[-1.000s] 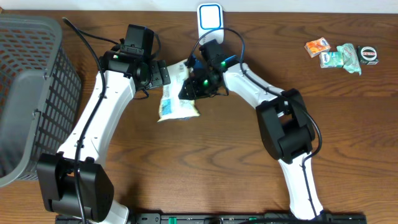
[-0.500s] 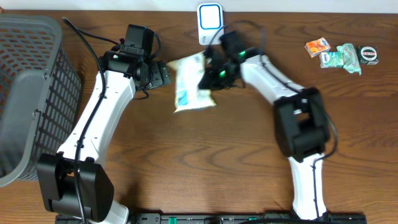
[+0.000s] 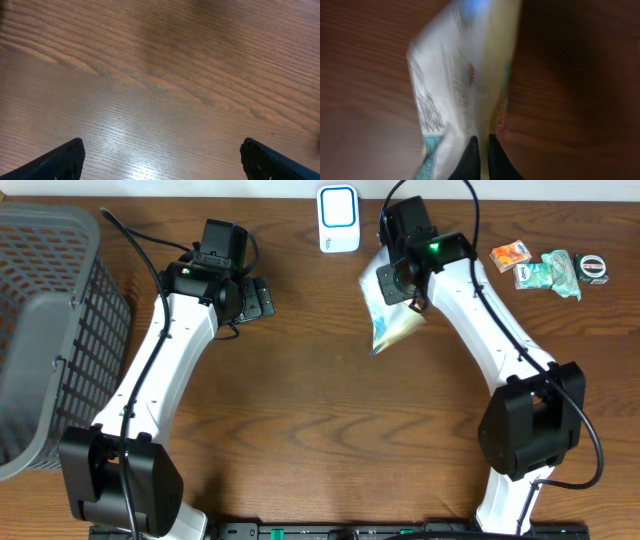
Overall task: Scan the item barcode
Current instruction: 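Drag the snack bag right and set it down mid-table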
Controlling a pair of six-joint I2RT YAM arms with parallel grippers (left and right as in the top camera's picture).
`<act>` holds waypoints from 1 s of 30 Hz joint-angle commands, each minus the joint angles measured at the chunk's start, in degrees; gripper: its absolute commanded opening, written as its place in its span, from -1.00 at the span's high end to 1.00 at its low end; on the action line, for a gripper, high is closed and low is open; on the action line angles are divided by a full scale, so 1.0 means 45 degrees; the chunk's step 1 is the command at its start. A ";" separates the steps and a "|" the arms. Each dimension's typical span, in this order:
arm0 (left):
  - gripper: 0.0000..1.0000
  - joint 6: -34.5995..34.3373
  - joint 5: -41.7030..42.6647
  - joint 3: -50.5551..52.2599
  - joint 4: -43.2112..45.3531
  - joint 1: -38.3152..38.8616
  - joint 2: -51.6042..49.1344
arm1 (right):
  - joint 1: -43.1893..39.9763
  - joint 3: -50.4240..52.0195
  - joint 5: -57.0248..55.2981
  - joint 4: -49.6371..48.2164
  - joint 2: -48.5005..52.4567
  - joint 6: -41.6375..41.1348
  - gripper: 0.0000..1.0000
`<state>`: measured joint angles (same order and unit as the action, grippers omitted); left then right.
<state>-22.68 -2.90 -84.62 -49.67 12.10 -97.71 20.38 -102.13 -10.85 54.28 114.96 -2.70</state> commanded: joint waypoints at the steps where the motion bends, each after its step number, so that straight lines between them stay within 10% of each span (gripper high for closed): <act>1: -0.96 -0.0024 -0.0024 0.0015 -0.0039 -0.0044 -0.0005 | 0.0243 0.0345 -0.3993 0.0151 0.0175 0.0228 0.97; 9: -0.95 -0.0024 -0.0019 0.0015 -0.0039 -0.0044 -0.0005 | 0.0296 0.1127 -0.2900 -0.0389 0.0204 0.0223 0.97; 17: -0.95 -0.0024 -0.0019 0.0015 -0.0039 -0.0044 -0.0005 | -0.1375 0.1122 0.0908 -0.0816 0.0194 -0.0627 -0.88; 19: -0.95 -0.0024 -0.0019 0.0015 -0.0039 -0.0044 -0.0005 | -0.2127 0.1127 0.2807 -0.0971 0.0194 -0.0622 -0.76; 24: -0.96 -0.0024 -0.0019 0.0015 -0.0039 -0.0044 -0.0005 | -0.3415 0.1127 0.5523 -0.1394 0.0194 -0.0627 0.97; 30: -0.95 -0.0024 -0.0019 0.0015 -0.0039 -0.0044 -0.0005 | -0.3687 0.1127 0.5440 -0.1637 0.0277 -0.0622 0.98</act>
<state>-22.68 -2.90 -84.62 -49.69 12.10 -97.71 3.01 -97.27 9.58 47.33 115.18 -5.02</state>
